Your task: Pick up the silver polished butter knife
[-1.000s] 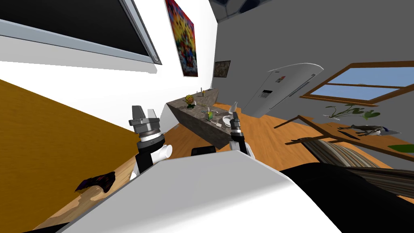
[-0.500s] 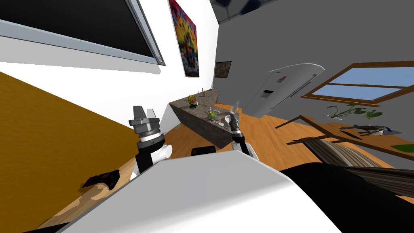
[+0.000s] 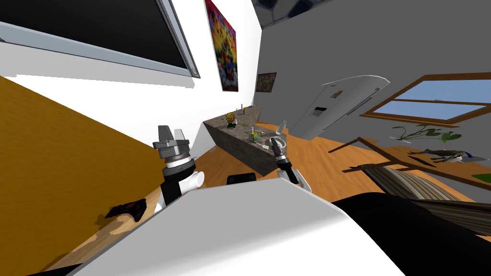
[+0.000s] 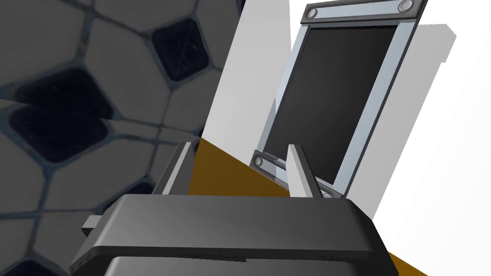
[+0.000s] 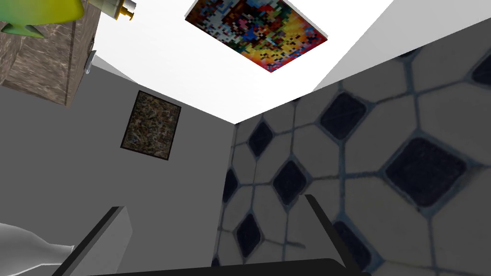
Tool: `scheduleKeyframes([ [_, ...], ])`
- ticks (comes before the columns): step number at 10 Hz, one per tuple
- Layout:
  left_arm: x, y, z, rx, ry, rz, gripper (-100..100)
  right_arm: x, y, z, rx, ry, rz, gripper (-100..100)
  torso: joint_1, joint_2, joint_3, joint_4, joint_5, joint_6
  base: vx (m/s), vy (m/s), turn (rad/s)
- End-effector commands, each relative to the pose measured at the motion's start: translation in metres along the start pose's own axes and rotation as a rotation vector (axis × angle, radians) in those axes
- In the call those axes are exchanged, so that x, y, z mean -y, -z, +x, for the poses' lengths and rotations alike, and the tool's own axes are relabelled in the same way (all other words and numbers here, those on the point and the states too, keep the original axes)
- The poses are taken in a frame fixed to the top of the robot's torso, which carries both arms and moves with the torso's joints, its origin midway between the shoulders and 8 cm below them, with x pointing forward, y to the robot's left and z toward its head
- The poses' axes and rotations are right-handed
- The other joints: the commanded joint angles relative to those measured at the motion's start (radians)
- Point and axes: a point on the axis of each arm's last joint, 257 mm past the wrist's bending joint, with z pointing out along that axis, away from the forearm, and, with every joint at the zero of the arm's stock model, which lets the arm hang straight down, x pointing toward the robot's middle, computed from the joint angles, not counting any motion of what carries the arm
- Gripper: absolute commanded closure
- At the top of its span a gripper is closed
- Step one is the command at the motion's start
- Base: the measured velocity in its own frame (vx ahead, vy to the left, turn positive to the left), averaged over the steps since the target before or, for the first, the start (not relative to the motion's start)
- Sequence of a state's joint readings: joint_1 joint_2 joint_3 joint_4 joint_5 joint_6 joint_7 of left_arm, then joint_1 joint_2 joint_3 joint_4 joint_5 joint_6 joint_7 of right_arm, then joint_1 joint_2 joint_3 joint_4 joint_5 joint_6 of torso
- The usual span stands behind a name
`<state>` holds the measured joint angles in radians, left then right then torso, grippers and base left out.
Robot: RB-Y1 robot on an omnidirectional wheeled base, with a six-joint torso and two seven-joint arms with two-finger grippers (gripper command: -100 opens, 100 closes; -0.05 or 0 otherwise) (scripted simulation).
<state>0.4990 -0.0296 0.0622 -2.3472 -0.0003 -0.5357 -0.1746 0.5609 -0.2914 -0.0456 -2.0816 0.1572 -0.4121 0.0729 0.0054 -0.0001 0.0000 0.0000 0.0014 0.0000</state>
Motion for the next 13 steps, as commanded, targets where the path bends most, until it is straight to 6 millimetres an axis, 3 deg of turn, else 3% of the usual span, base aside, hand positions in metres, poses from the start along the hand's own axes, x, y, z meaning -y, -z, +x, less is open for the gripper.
scheduleKeyframes([
  [1, 0.000, 0.000, 0.000, 0.000, 0.000, 0.000, 0, 0.014, 0.007, 0.009, -0.055, 0.039, 0.024, -100, 0.000, 0.000, 0.000, 0.000, 0.000, 0.000, 0.006, 0.101, 0.040],
  [2, 0.000, 0.000, 0.000, 0.000, 0.000, 0.000, 0, 0.014, 0.007, 0.009, -0.064, 0.046, 0.022, -100, 0.001, 0.000, 0.000, 0.000, 0.000, 0.000, 0.008, 0.087, 0.017],
  [4, 0.000, 0.000, 0.000, 0.000, 0.000, 0.000, 0, 0.041, 0.023, 0.024, -0.157, 0.108, 0.071, -100, 0.002, -0.001, -0.001, 0.000, 0.000, 0.000, 0.023, 0.128, 0.067],
  [7, 0.000, 0.000, 0.000, 0.000, 0.000, 0.000, 0, 0.056, 0.034, 0.030, -0.243, 0.169, 0.089, -100, 0.003, -0.002, -0.001, 0.000, 0.001, 0.000, 0.027, 0.117, 0.034],
  [10, 0.000, 0.000, 0.000, 0.000, 0.000, 0.000, 0, 0.089, 0.061, 0.043, -0.359, 0.240, 0.145, -100, 0.001, -0.002, -0.001, -0.001, 0.000, 0.000, 0.044, 0.113, 0.055],
  [11, 0.000, 0.000, 0.000, 0.000, 0.000, 0.000, 0, 0.089, 0.062, 0.042, -0.376, 0.255, 0.141, -100, 0.002, -0.002, -0.001, -0.001, 0.000, 0.000, 0.031, 0.110, 0.032],
  [12, 0.000, 0.000, 0.000, 0.000, 0.000, 0.000, 0, 0.106, 0.078, 0.048, -0.431, 0.284, 0.173, -100, 0.001, -0.002, -0.001, 0.000, 0.000, 0.000, 0.043, 0.118, 0.085],
  [13, 0.000, 0.000, 0.000, 0.000, 0.000, 0.000, 0, 0.106, 0.079, 0.047, -0.447, 0.298, 0.169, -100, 0.002, -0.002, -0.001, -0.001, 0.000, 0.000, 0.056, 0.107, 0.032],
])
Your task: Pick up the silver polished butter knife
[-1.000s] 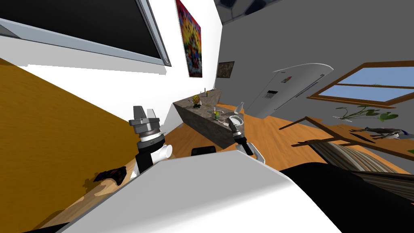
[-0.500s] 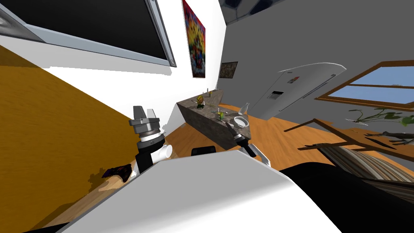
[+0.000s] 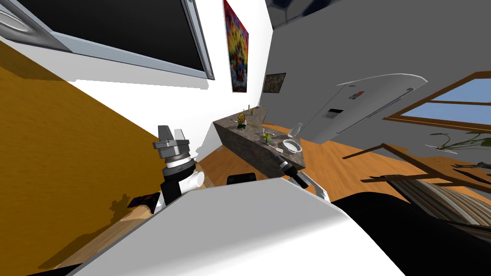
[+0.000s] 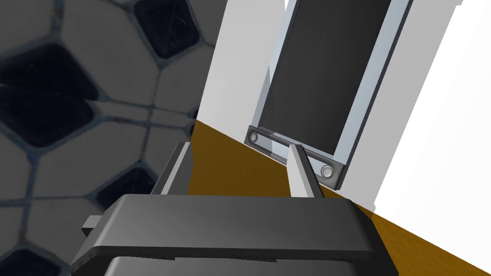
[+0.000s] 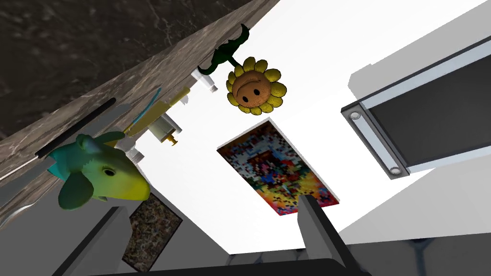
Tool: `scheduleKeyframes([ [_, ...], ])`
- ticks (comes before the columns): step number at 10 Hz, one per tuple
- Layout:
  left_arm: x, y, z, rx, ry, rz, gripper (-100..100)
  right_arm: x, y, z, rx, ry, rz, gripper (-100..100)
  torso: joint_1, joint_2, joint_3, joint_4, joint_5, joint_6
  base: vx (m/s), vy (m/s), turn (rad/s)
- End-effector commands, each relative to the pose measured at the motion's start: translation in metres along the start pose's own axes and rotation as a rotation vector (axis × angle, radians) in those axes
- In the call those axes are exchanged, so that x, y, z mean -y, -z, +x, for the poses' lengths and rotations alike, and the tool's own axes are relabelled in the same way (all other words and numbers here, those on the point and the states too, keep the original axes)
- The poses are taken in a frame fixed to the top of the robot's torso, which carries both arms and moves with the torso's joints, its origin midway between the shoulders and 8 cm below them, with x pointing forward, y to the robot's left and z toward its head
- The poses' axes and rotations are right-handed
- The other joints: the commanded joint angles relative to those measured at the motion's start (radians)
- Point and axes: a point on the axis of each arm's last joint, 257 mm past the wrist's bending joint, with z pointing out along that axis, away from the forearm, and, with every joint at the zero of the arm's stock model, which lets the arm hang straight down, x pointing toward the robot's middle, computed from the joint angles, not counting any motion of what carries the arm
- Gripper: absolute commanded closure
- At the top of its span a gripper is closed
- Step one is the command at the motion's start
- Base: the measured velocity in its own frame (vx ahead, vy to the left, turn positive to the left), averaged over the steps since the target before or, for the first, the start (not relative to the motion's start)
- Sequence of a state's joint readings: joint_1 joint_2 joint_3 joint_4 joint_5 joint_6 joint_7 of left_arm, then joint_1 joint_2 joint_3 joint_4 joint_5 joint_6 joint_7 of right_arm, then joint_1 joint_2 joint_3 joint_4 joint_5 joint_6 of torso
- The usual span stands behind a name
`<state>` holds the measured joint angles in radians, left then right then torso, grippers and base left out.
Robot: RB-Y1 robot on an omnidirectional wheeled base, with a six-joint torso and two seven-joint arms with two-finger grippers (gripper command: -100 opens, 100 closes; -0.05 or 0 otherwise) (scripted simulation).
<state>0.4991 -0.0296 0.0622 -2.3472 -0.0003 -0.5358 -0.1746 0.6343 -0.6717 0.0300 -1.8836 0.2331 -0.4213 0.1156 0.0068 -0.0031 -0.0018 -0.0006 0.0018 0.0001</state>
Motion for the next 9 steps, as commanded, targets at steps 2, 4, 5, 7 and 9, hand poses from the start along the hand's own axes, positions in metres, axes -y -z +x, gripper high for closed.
scheduleKeyframes([
  [2, 0.000, 0.000, 0.000, 0.000, 0.000, 0.000, 0, 0.020, 0.015, 0.018, -0.089, 0.056, 0.030, -100, 0.002, 0.000, 0.000, 0.000, 0.000, 0.000, 0.050, 0.132, 0.049],
  [4, 0.000, 0.000, 0.000, 0.000, 0.000, 0.000, 0, 0.039, 0.030, 0.033, -0.165, 0.099, 0.059, -100, 0.001, 0.000, 0.000, 0.000, 0.000, 0.000, 0.052, 0.116, 0.054],
  [5, 0.000, 0.000, 0.000, 0.000, 0.000, 0.000, 0, 0.056, 0.046, 0.049, -0.223, 0.119, 0.092, -100, 0.000, 0.000, 0.000, 0.000, 0.000, 0.000, 0.084, 0.145, 0.090],
  [7, 0.000, 0.000, 0.000, 0.000, 0.000, 0.000, 0, 0.075, 0.066, 0.063, -0.301, 0.159, 0.123, -100, 0.001, 0.000, 0.000, 0.000, 0.000, 0.000, 0.046, 0.122, 0.050],
  [9, 0.000, 0.000, 0.000, 0.000, 0.000, 0.000, 0, 0.095, 0.089, 0.073, -0.386, 0.206, 0.153, -100, 0.000, 0.000, 0.000, 0.000, 0.000, 0.000, 0.062, 0.108, 0.065],
])
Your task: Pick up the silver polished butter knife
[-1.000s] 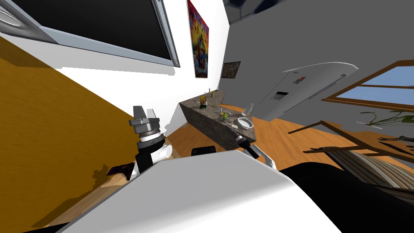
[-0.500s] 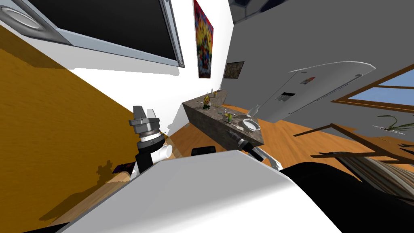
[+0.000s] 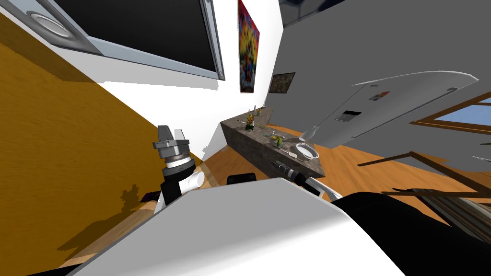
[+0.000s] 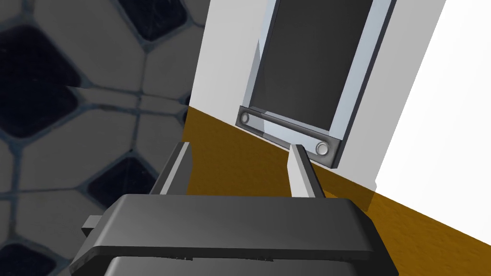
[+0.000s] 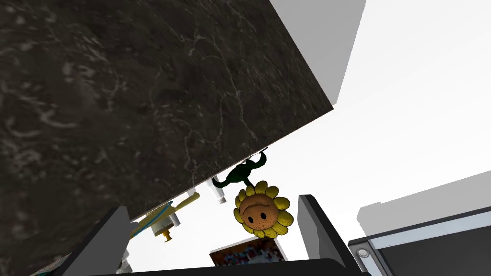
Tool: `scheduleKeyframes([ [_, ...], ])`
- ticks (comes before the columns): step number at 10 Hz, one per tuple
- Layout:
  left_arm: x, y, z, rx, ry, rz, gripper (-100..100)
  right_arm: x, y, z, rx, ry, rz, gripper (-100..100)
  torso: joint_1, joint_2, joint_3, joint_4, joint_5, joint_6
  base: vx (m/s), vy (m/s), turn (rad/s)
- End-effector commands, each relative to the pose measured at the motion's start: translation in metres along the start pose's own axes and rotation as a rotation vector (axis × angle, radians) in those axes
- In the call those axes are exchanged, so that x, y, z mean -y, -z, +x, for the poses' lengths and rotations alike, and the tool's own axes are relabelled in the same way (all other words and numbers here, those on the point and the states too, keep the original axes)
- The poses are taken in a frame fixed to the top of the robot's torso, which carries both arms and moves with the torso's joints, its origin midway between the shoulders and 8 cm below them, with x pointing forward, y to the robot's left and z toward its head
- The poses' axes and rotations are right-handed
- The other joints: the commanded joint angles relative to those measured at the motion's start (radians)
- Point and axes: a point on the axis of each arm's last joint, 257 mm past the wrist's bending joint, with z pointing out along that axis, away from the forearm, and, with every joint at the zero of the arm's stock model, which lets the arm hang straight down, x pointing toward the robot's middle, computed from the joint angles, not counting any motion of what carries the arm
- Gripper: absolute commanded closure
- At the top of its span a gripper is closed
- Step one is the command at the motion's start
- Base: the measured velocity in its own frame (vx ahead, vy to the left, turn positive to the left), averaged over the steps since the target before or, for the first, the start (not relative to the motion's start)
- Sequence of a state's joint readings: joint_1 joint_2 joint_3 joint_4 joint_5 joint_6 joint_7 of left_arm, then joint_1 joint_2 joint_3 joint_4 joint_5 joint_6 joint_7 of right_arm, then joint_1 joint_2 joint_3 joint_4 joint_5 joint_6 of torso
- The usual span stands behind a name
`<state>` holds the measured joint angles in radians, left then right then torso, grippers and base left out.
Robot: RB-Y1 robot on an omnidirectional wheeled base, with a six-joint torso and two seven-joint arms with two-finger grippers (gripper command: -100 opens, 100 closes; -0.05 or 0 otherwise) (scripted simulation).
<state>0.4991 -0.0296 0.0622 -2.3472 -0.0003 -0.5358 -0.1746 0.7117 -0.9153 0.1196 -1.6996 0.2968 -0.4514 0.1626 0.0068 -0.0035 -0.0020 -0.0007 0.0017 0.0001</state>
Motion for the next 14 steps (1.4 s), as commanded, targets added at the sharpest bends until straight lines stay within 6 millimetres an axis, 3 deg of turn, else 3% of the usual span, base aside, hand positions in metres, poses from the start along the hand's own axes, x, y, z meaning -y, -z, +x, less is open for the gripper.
scheduleKeyframes([
  [1, 0.000, 0.000, 0.000, 0.000, 0.000, 0.000, 0, 0.009, 0.008, 0.005, -0.047, 0.033, 0.012, -100, 0.000, 0.000, 0.000, 0.000, 0.000, 0.000, 0.058, 0.107, 0.031],
  [2, 0.000, 0.000, 0.000, 0.000, 0.000, 0.000, 0, 0.026, 0.023, 0.028, -0.116, 0.056, 0.043, -100, 0.000, 0.000, 0.000, 0.000, 0.000, 0.000, 0.095, 0.142, 0.098],
  [3, 0.000, 0.000, 0.000, 0.000, 0.000, 0.000, 0, 0.029, 0.026, 0.025, -0.132, 0.079, 0.042, -100, 0.002, -0.002, -0.001, 0.000, 0.000, 0.000, 0.077, 0.107, 0.029],
  [4, 0.000, 0.000, 0.000, 0.000, 0.000, 0.000, 0, 0.045, 0.043, 0.047, -0.198, 0.096, 0.072, -100, 0.000, -0.001, -0.001, 0.000, 0.000, 0.000, 0.068, 0.103, 0.079],
  [5, 0.000, 0.000, 0.000, 0.000, 0.000, 0.000, 0, 0.049, 0.046, 0.044, -0.214, 0.119, 0.072, -100, 0.000, 0.000, 0.000, 0.000, 0.000, 0.000, 0.053, 0.087, 0.027],
  [6, 0.000, 0.000, 0.000, 0.000, 0.000, 0.000, 0, 0.066, 0.065, 0.064, -0.283, 0.140, 0.101, -100, -0.001, 0.001, 0.000, 0.000, 0.000, 0.000, 0.061, 0.128, 0.072],
  [7, 0.000, 0.000, 0.000, 0.000, 0.000, 0.000, 0, 0.070, 0.068, 0.059, -0.299, 0.164, 0.101, -100, 0.001, 0.000, 0.000, 0.000, 0.000, 0.000, 0.065, 0.101, 0.035],
  [8, 0.000, 0.000, 0.000, 0.000, 0.000, 0.000, 0, 0.087, 0.091, 0.077, -0.372, 0.189, 0.130, -100, 0.000, 0.000, 0.000, 0.000, 0.000, 0.000, 0.086, 0.104, 0.087],
  [9, 0.000, 0.000, 0.000, 0.000, 0.000, 0.000, 0, 0.090, 0.092, 0.073, -0.382, 0.203, 0.130, -100, 0.000, -0.001, 0.000, 0.000, 0.000, 0.000, 0.079, 0.080, 0.034],
  [10, 0.000, 0.000, 0.000, 0.000, 0.000, 0.000, 0, 0.105, 0.116, 0.087, -0.453, 0.230, 0.152, -100, -0.002, -0.001, 0.000, 0.000, 0.000, 0.000, 0.078, 0.097, 0.071],
  [11, 0.000, 0.000, 0.000, 0.000, 0.000, 0.000, 0, 0.109, 0.118, 0.085, -0.463, 0.242, 0.157, -100, -0.001, -0.001, 0.000, 0.000, 0.000, 0.000, 0.068, 0.077, 0.035],
  [13, 0.000, 0.000, 0.000, 0.000, 0.000, 0.000, 0, 0.137, 0.167, 0.105, -0.604, 0.296, 0.196, -100, -0.002, -0.001, -0.001, 0.000, 0.000, 0.000, 0.106, 0.090, 0.092],
  [14, 0.000, 0.000, 0.000, 0.000, 0.000, 0.000, 0, 0.145, 0.173, 0.100, -0.620, 0.315, 0.208, -100, -0.001, -0.003, -0.002, -0.001, 0.000, 0.000, 0.078, 0.085, 0.021],
])
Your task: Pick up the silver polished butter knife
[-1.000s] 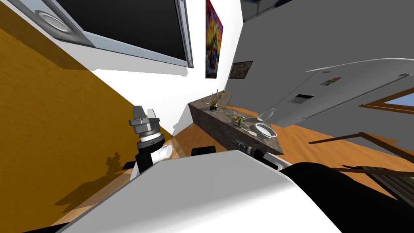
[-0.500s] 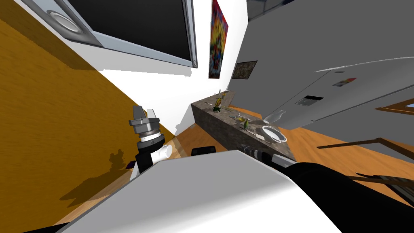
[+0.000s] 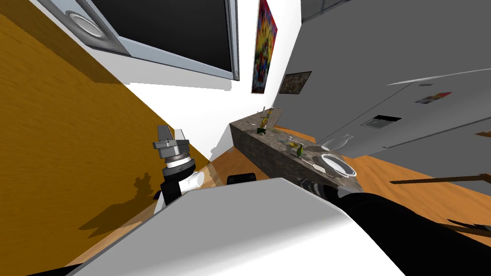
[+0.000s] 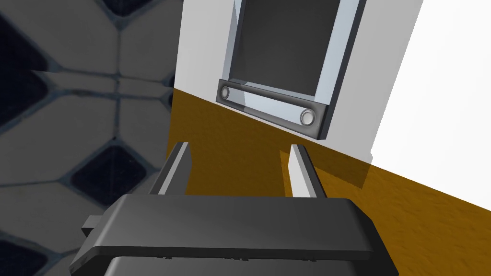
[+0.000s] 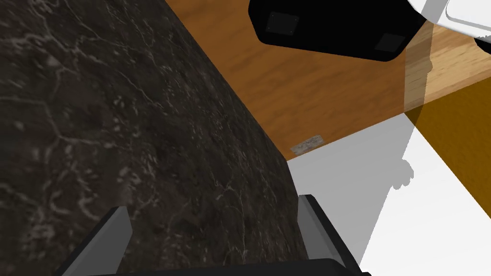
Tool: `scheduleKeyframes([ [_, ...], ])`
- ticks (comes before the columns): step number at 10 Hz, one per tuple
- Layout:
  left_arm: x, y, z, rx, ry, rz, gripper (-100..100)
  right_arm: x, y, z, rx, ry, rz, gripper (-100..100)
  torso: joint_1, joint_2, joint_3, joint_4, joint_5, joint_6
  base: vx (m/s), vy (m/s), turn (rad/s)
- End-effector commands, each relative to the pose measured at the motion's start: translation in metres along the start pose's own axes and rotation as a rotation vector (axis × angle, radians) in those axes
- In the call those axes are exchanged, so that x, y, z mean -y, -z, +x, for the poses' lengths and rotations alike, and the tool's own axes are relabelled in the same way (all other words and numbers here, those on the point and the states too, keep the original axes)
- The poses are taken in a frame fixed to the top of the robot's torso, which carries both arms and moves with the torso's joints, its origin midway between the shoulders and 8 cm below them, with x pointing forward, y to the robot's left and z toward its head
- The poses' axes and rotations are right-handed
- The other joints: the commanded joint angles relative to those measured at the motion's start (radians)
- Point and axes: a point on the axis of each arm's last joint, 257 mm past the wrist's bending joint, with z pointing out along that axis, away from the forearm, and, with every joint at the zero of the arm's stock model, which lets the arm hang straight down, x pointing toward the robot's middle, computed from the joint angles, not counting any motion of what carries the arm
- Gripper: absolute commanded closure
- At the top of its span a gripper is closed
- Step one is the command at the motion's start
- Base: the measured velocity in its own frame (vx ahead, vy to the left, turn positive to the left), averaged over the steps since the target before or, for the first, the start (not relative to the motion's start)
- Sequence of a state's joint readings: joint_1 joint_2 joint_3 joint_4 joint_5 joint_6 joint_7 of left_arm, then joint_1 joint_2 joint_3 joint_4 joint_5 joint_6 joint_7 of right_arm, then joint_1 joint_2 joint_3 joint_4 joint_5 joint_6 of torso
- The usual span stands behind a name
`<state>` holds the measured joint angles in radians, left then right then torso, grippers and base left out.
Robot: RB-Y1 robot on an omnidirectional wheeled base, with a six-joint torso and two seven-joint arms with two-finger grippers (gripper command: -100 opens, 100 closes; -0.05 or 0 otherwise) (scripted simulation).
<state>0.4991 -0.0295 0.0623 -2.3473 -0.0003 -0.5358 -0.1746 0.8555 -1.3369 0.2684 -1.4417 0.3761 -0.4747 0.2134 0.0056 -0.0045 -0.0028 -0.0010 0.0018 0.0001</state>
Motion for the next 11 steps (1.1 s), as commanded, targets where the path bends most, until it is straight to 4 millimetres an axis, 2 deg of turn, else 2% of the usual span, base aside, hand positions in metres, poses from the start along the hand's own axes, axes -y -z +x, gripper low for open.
scheduleKeyframes([
  [1, 0.000, 0.000, 0.000, 0.000, 0.000, 0.000, 0, 0.021, 0.019, 0.031, -0.094, 0.046, 0.031, -100, 0.000, 0.000, 0.000, 0.000, 0.000, 0.000, 0.070, 0.057, 0.043],
  [2, 0.000, 0.000, 0.000, 0.000, 0.000, 0.000, 0, 0.021, 0.019, 0.031, -0.094, 0.046, 0.031, -100, -0.002, 0.001, 0.000, 0.000, 0.000, 0.000, 0.061, 0.039, 0.040],
  [4, 0.000, 0.000, 0.000, 0.000, 0.000, 0.000, 0, 0.048, 0.052, 0.068, -0.225, 0.105, 0.064, -100, -0.003, 0.001, 0.001, 0.000, -0.001, 0.000, 0.094, 0.049, 0.071],
  [5, 0.000, 0.000, 0.000, 0.000, 0.000, 0.000, 0, 0.052, 0.054, 0.068, -0.232, 0.112, 0.070, -100, -0.002, -0.001, 0.000, 0.000, -0.001, 0.000, 0.085, 0.030, 0.028],
  [7, 0.000, 0.000, 0.000, 0.000, 0.000, 0.000, 0, 0.079, 0.089, 0.094, -0.348, 0.167, 0.101, -100, -0.004, 0.000, 0.000, 0.000, -0.001, 0.000, 0.093, 0.019, 0.076],
  [8, 0.000, 0.000, 0.000, 0.000, 0.000, 0.000, 0, 0.080, 0.090, 0.093, -0.350, 0.171, 0.102, -100, -0.005, -0.001, 0.000, 0.000, -0.001, 0.000, 0.081, -0.006, 0.029],
  [11, 0.000, 0.000, 0.000, 0.000, 0.000, 0.000, 0, 0.115, 0.134, 0.111, -0.480, 0.245, 0.139, -100, -0.008, -0.002, -0.001, 0.000, -0.002, -0.001, 0.122, -0.042, 0.087],
])
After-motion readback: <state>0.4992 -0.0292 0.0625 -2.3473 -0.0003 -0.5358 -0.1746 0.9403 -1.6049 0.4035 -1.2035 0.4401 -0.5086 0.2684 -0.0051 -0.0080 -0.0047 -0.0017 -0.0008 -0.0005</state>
